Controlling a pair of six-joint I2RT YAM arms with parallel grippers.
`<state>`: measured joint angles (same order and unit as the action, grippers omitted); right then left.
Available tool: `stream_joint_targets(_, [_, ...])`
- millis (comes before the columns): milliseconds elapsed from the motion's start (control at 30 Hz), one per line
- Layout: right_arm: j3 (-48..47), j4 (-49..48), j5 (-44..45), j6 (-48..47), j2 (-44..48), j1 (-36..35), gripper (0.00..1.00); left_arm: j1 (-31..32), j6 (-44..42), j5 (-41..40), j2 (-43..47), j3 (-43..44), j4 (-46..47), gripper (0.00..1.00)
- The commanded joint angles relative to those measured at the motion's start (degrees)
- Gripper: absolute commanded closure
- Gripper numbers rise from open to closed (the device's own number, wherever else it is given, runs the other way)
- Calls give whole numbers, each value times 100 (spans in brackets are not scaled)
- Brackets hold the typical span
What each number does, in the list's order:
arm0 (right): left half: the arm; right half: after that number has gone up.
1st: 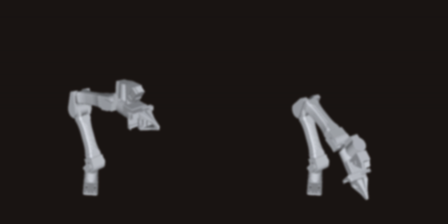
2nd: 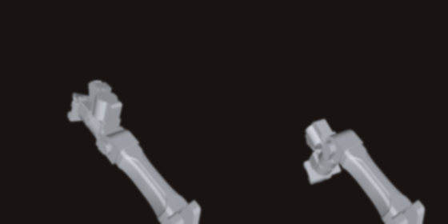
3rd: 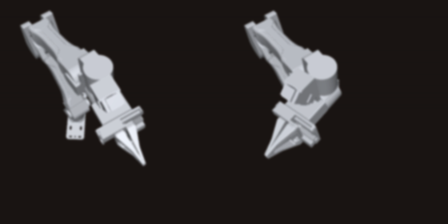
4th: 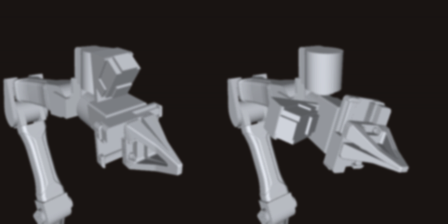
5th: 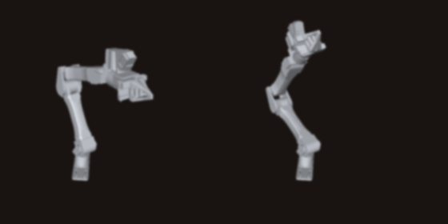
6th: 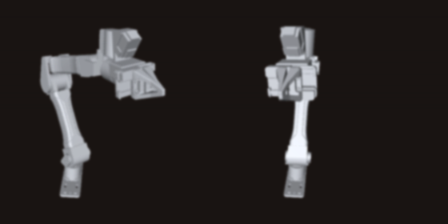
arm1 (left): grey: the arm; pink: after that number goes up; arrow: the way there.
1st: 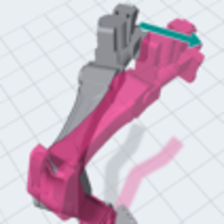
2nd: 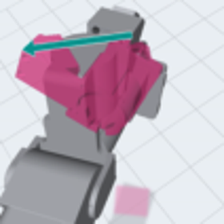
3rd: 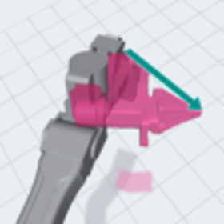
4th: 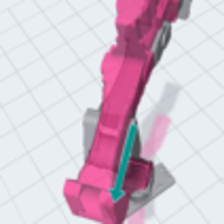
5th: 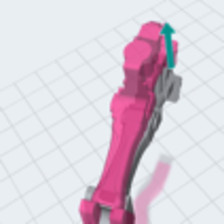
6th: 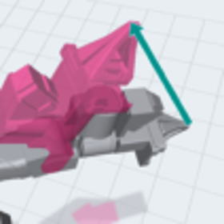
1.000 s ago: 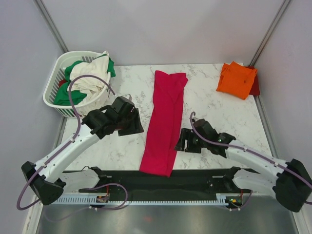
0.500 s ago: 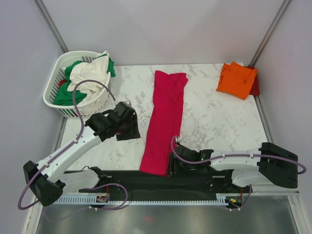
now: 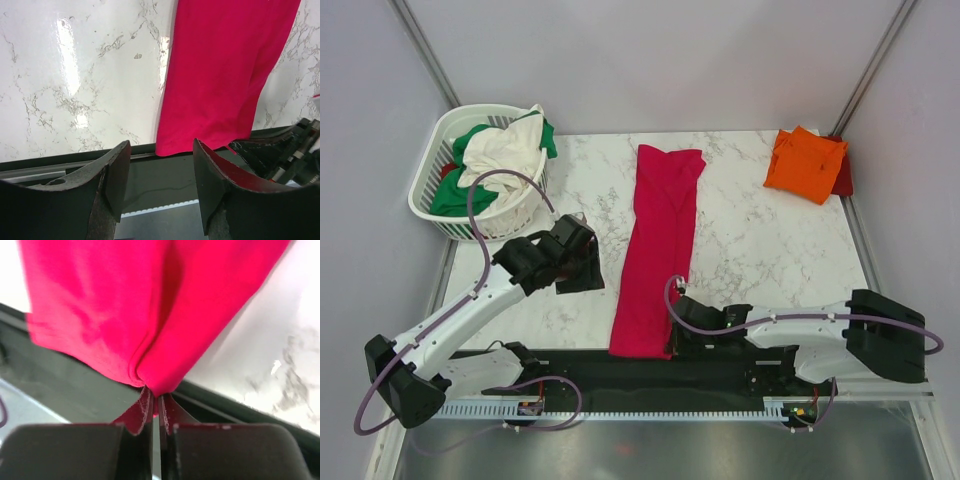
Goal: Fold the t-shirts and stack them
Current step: Fold the tshirt
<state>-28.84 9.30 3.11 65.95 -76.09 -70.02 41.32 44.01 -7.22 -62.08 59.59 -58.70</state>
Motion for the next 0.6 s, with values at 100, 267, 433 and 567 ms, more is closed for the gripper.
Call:
stream_joint_targets(100, [-649,1248,402,-328,1104,-29,95,-19,-16,404,118,-123,-2,41])
stream_joint_targets(267, [-535,1399,-135,-347,1290,-29,96,332,283,643,328,-694,209,41])
stream_joint_targets(433, [35,1530,-303,-127,1816,-56,97,824,881,1030,574,-1405,684,41])
stream_joint_targets(567, [352,2171,-180,110,2414,-65,62,1228,1232,986,610,-1617,807,41])
